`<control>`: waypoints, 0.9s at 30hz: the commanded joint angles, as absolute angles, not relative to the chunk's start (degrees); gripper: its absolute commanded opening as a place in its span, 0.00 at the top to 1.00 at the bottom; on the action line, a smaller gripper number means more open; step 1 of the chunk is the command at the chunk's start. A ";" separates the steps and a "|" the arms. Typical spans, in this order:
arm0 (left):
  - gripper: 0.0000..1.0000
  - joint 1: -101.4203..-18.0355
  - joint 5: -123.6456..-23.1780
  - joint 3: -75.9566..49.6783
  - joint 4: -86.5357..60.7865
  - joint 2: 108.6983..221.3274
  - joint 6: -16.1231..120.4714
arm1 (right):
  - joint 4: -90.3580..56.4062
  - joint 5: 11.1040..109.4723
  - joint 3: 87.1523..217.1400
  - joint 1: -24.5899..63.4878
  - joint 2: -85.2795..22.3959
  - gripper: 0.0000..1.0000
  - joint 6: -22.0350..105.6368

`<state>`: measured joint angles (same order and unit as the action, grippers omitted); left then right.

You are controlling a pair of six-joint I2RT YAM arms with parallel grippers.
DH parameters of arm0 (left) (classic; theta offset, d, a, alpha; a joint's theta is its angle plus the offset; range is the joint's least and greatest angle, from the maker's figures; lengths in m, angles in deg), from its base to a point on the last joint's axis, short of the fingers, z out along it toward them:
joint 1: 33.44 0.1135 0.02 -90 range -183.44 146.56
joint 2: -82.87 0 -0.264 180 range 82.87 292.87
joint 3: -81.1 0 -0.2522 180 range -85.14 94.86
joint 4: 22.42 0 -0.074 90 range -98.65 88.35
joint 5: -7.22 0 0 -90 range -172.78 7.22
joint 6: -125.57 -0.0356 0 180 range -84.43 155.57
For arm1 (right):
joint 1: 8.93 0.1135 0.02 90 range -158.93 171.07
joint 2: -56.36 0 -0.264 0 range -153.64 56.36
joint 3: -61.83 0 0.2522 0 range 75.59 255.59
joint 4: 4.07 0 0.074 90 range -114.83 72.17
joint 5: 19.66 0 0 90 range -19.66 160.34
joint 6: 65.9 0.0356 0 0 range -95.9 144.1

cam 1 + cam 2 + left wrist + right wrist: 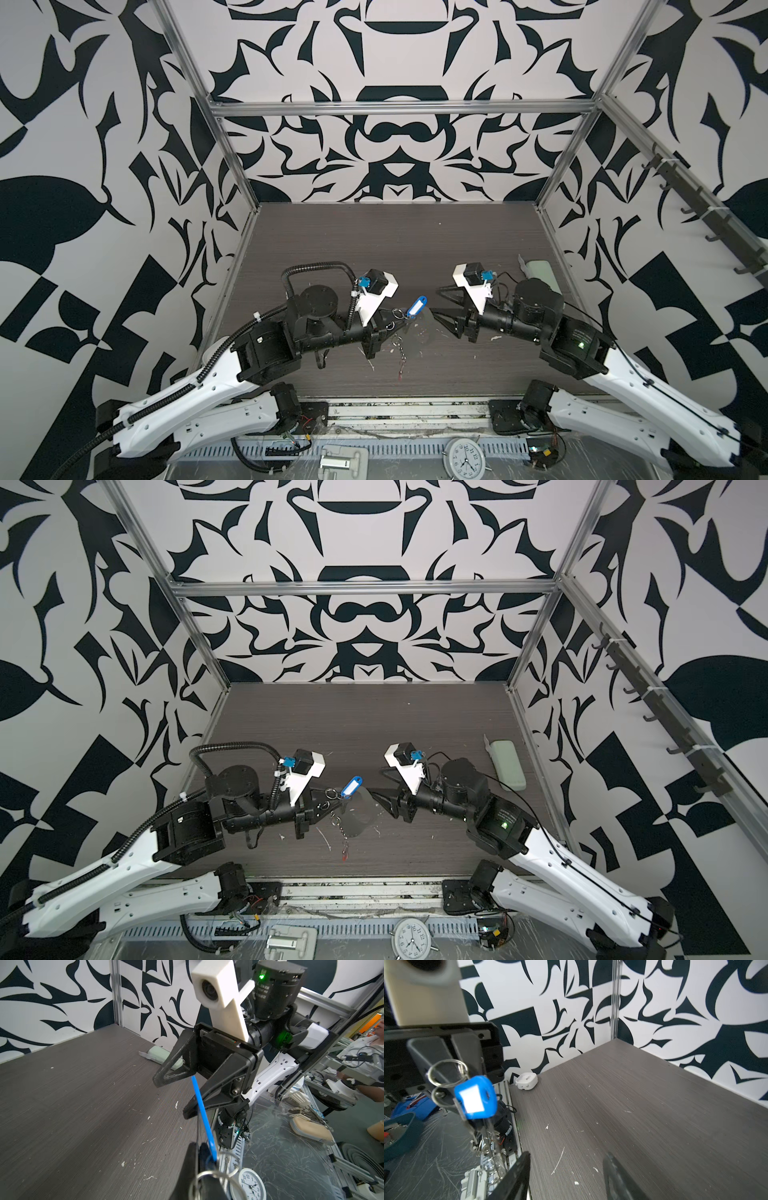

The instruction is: Remove the keys from the keyring

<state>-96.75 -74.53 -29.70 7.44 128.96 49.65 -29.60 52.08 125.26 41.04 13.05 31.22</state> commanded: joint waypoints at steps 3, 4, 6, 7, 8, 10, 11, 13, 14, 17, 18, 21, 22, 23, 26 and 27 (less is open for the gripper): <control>0.97 -95.93 -78.14 -30.00 4.22 129.44 49.85 | -22.10 44.55 123.48 41.73 16.61 0.41 30.12; 0.97 -95.93 -78.36 -29.71 4.53 129.77 50.13 | -22.00 44.48 123.33 41.72 16.98 0.41 29.68; 0.97 -95.93 -78.24 -29.10 5.07 130.36 50.48 | -21.96 44.93 123.33 41.71 17.39 0.42 29.37; 0.97 -95.97 -78.47 -28.69 5.46 130.65 50.91 | -21.38 44.81 123.12 41.70 17.65 0.42 29.37; 0.97 -95.94 -78.41 -28.31 5.89 130.96 51.19 | -20.75 44.97 122.82 41.74 17.88 0.42 29.44; 0.97 -95.95 -78.34 -27.67 6.43 131.40 51.57 | -18.47 46.09 121.61 41.75 18.84 0.42 29.92; 0.97 -95.94 -78.54 -27.37 6.57 131.64 51.71 | -17.18 47.02 120.81 41.69 19.50 0.42 30.28; 0.96 -95.98 -79.13 -27.12 6.83 131.97 52.42 | -15.29 49.12 119.54 41.77 20.60 0.41 30.93; 0.96 -95.97 -79.42 -26.81 7.22 132.24 52.75 | -15.02 49.81 119.13 41.70 20.92 0.40 31.12; 0.96 -95.93 -79.15 -26.05 8.14 132.85 53.14 | -17.11 53.49 119.27 41.69 21.93 0.40 30.74; 0.96 -95.93 -79.32 -26.06 8.31 132.97 53.23 | -17.18 55.69 118.73 41.76 22.99 0.40 30.78; 0.96 -96.00 -80.04 -26.19 8.47 132.66 53.17 | -12.28 58.19 114.65 41.69 28.00 0.39 31.04; 0.96 -95.94 -80.49 -26.25 8.44 132.49 53.16 | -11.41 57.51 113.86 41.70 29.20 0.35 31.40; 0.96 -95.96 -80.54 -26.37 8.39 132.44 53.07 | -11.36 55.20 113.82 41.72 29.67 0.34 31.73; 0.95 -95.94 -79.74 -26.93 7.37 132.18 52.77 | -15.90 46.65 117.08 41.74 25.70 0.36 31.66; 0.95 -95.93 -79.26 -26.95 7.21 132.33 52.60 | -16.49 44.32 117.92 41.74 23.73 0.36 32.05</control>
